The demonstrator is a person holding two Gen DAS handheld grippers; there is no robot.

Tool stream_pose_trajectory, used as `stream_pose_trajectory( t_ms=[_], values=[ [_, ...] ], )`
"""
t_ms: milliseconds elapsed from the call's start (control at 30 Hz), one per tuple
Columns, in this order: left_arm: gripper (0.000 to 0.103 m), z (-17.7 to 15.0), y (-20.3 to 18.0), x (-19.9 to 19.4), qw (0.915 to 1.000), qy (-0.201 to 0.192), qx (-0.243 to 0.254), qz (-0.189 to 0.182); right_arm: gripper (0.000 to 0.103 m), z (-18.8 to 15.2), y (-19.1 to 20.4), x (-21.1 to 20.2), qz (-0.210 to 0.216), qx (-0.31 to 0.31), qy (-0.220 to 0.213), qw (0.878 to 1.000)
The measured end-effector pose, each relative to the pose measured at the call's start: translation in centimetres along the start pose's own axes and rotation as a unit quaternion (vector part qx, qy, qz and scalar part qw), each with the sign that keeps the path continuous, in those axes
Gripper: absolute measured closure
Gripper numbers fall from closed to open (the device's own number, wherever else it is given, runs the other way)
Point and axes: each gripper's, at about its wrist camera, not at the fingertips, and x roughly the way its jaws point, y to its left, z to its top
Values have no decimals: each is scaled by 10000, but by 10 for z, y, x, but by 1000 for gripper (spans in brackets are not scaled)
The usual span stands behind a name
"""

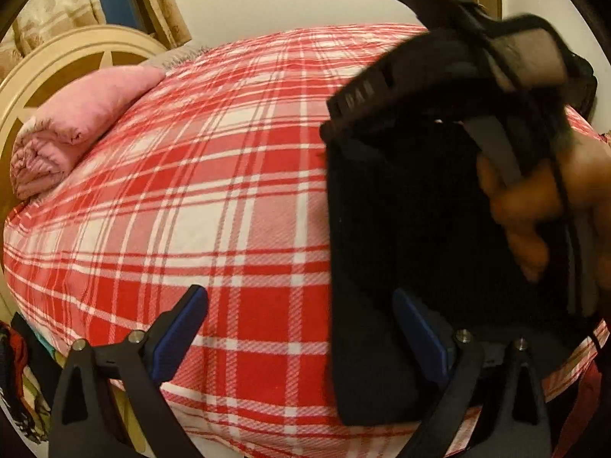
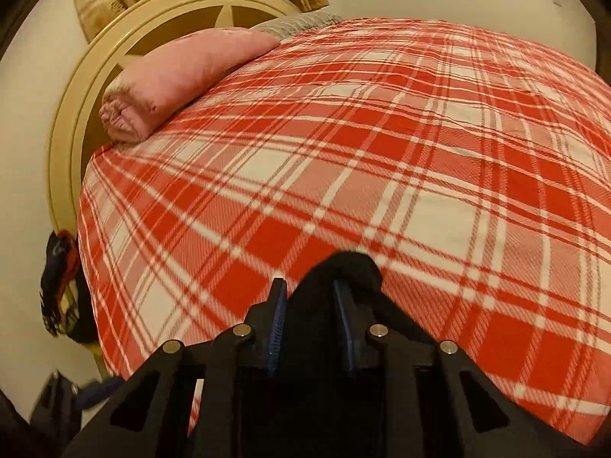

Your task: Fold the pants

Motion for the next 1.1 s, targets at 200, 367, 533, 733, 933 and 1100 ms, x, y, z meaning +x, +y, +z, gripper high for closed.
stream_pose_trajectory(
  t_ms=[200, 367, 533, 733, 933, 1100],
  values=[
    [4, 6, 10, -7, 10000, -44, -30, -35, 76, -2, -21, -74, 741, 439, -894, 9923],
    [4, 29, 26, -18, 9991, -417, -37, 38, 76, -42, -35, -152, -2, 199, -1099, 9937],
    [4, 65, 17, -18, 9965, -831, -6, -126, 76, -101, -45, -175, -399, 249, -895, 9949],
    [4, 78, -20, 10, 9978, -567, 31, -343, 76, -168, -69, -179, -828, 252, -674, 9940],
    [0, 65, -27, 39, 9987, -275, -250, -343, 77, -185, -79, -187, -925, 155, -777, 9926],
    [0, 67, -12, 37, 9982, -60, -520, -304, 76, -183, -94, -226, -897, 842, -1348, 9832]
  ],
)
